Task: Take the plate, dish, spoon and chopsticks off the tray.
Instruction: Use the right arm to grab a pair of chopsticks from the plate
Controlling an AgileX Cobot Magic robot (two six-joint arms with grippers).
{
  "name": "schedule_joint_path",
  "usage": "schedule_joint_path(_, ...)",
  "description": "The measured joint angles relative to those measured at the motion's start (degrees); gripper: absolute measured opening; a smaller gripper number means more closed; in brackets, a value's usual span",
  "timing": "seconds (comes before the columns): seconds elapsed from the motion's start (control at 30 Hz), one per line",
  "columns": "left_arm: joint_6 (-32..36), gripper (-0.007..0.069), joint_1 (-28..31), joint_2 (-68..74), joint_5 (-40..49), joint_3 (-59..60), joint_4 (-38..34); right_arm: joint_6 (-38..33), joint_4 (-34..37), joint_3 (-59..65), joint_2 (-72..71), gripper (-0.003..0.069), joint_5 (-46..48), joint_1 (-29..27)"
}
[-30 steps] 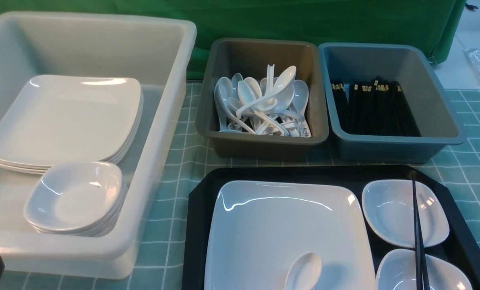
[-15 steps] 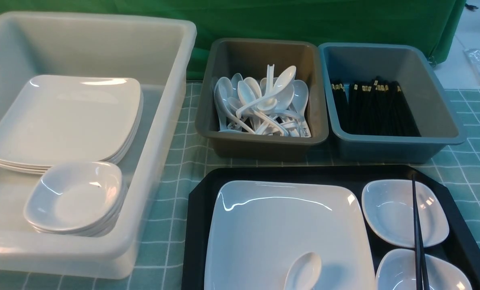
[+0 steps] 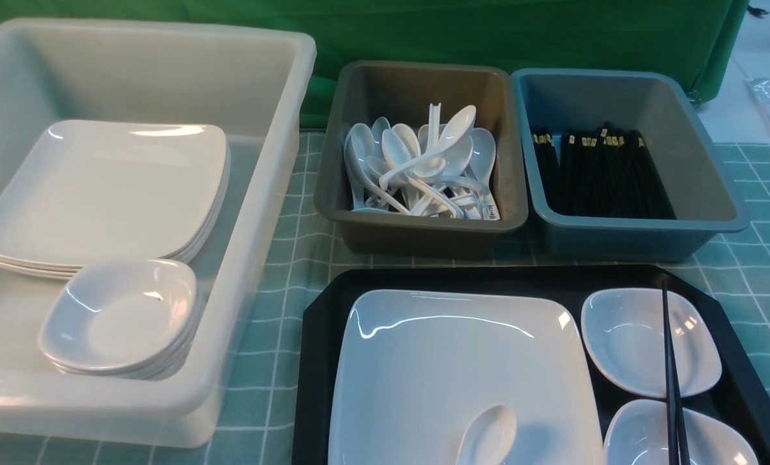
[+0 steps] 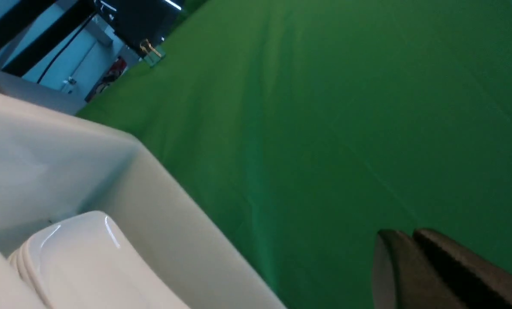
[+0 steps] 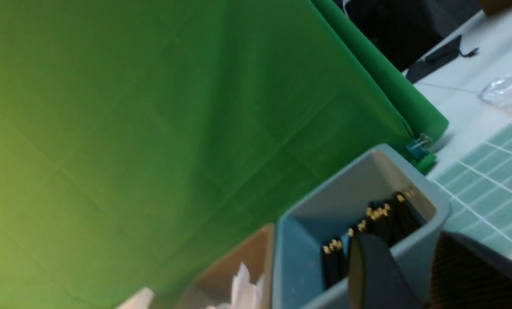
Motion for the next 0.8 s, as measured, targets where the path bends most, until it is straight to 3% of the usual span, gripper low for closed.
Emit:
schedule_joint_path(0.07, -4.6, 0.0017, 0.0, 0.0, -3.0, -0.1, 3.9, 0.2, -0.9, -0.7, 0.0, 0.0229, -1.1, 0.0)
schedule_joint_path(0.23, -8.6, 0.0017, 0.0, -0.1, 6.1, -7.4, 15.6, -1.1, -4.5, -13.3, 2.4, 0.0121, 16.5, 0.0)
schedule_joint_path(0.27, -9.1, 0.0017, 0.0, 0.3, 11.3, -10.1, 18.2, -3.5, -4.8, -16.9, 4.1, 0.01, 21.5, 0.1)
schedule_joint_path(0.3, -9.4, 0.0017, 0.0, 1.9, 19.4, -15.8, 21.1, -9.6, -5.0, -25.2, 9.3, 0.0048, 32.7, 0.6)
schedule_joint_path(0.37, -9.1, 0.0017, 0.0, 6.7, 33.2, -23.1, 23.1, -18.0, -4.9, -34.1, 17.8, 0.0024, 46.7, 2.0)
schedule_joint_path(0.53, 0.0, 0.0017, 0.0, 22.9, 62.4, -34.9, 23.5, -24.4, -4.7, -49.8, 38.2, 0.0055, 72.1, 6.1)
schedule_joint_path(0.67, 9.7, 0.0017, 0.0, 34.1, 76.4, -38.6, 20.3, -25.6, -4.5, -52.5, 49.0, 0.0115, 76.2, 8.6)
schedule_joint_path(0.73, 12.1, 0.0017, 0.0, 36.6, 78.9, -38.8, 19.3, -25.9, -4.5, -52.5, 51.6, 0.0139, 76.3, 9.5)
schedule_joint_path(0.8, 16.8, 0.0017, 0.0, 41.8, 83.2, -38.8, 17.3, -26.0, -4.5, -52.1, 57.8, 0.023, 75.4, 12.5)
